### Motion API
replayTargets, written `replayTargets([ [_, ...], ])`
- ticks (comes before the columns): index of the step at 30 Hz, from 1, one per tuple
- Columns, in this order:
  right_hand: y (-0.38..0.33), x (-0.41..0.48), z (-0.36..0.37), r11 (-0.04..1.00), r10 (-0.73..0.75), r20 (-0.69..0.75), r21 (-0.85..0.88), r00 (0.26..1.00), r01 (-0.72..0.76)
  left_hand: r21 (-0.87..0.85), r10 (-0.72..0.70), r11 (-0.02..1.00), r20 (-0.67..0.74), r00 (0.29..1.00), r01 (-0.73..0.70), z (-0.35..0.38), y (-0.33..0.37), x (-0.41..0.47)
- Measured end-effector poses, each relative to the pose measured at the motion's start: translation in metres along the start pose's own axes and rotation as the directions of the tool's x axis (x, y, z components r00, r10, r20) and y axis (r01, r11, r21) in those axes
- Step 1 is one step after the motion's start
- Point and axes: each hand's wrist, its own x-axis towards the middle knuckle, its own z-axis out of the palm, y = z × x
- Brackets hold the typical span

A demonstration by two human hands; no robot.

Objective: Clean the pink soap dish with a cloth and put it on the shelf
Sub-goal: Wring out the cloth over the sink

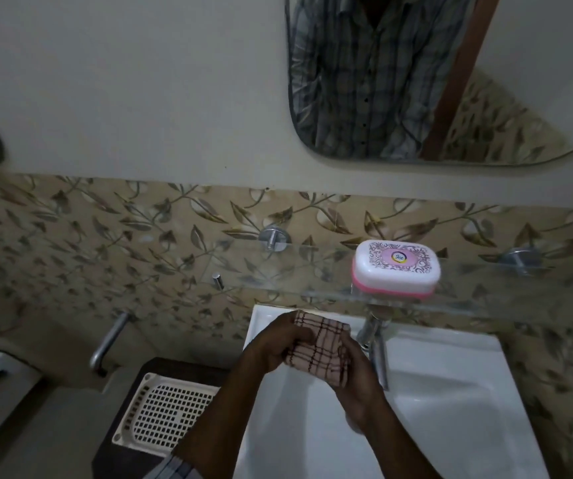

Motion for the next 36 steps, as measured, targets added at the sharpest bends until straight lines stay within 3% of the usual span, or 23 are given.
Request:
replayTargets([
  [3, -0.004, -0.007, 0.005, 1.0, 0.019, -0.002, 0.008, 1.0, -0.019, -0.009, 0.03, 0.999, -0.166, 0.986, -0.032, 0.004, -0.005, -0.025],
  [5, -0.005, -0.012, 0.009, 0.981, -0.097, -0.103, -0.179, 0.99, 0.077, 0.23, 0.175, 0.97, -0.432, 0.885, -0.08, 0.014, -0.013, -0.044],
  [6, -0.006, -0.015, 0.014, 0.952, -0.167, -0.127, -0.28, 0.978, 0.127, 0.309, 0.257, 0.945, -0.498, 0.828, -0.107, 0.018, -0.02, -0.054],
  [8, -0.006, -0.023, 0.026, 0.881, -0.281, -0.082, -0.417, 0.956, 0.223, 0.234, 0.292, 0.949, -0.41, 0.864, -0.21, 0.026, -0.031, -0.073],
  [10, -0.004, -0.03, 0.039, 0.809, -0.326, 0.002, -0.517, 0.945, 0.28, -0.048, 0.199, 0.974, -0.29, 0.936, -0.222, 0.03, -0.035, -0.091],
  [13, 0.004, -0.035, 0.056, 0.771, -0.298, 0.048, -0.577, 0.953, 0.27, -0.318, 0.177, 0.907, -0.303, 0.936, -0.275, 0.018, -0.044, -0.106],
  [17, 0.024, -0.037, 0.078, 0.776, -0.232, 0.077, -0.586, 0.97, 0.233, -0.314, 0.195, 0.883, -0.431, 0.881, -0.349, 0.004, -0.055, -0.113],
  [21, 0.039, -0.033, 0.095, 0.802, -0.201, 0.011, -0.572, 0.98, 0.171, -0.159, 0.237, 0.918, -0.514, 0.825, -0.363, -0.016, -0.063, -0.117],
  [25, 0.053, -0.024, 0.107, 0.926, 0.026, -0.043, -0.374, 0.999, -0.041, -0.196, 0.203, 0.906, -0.578, 0.79, -0.376, -0.047, -0.066, -0.125],
  [28, 0.069, -0.018, 0.123, 0.935, 0.117, -0.026, -0.333, 0.993, -0.119, -0.224, 0.185, 0.9, -0.583, 0.791, -0.375, -0.062, -0.061, -0.14],
  [31, 0.089, -0.015, 0.146, 0.887, 0.048, -0.024, -0.458, 0.999, -0.053, -0.209, 0.194, 0.908, -0.555, 0.809, -0.362, -0.078, -0.063, -0.153],
  [36, 0.108, -0.009, 0.169, 0.916, 0.023, -0.014, -0.401, 1.0, -0.027, -0.353, 0.154, 0.831, -0.598, 0.787, -0.431, -0.116, -0.073, -0.163],
])
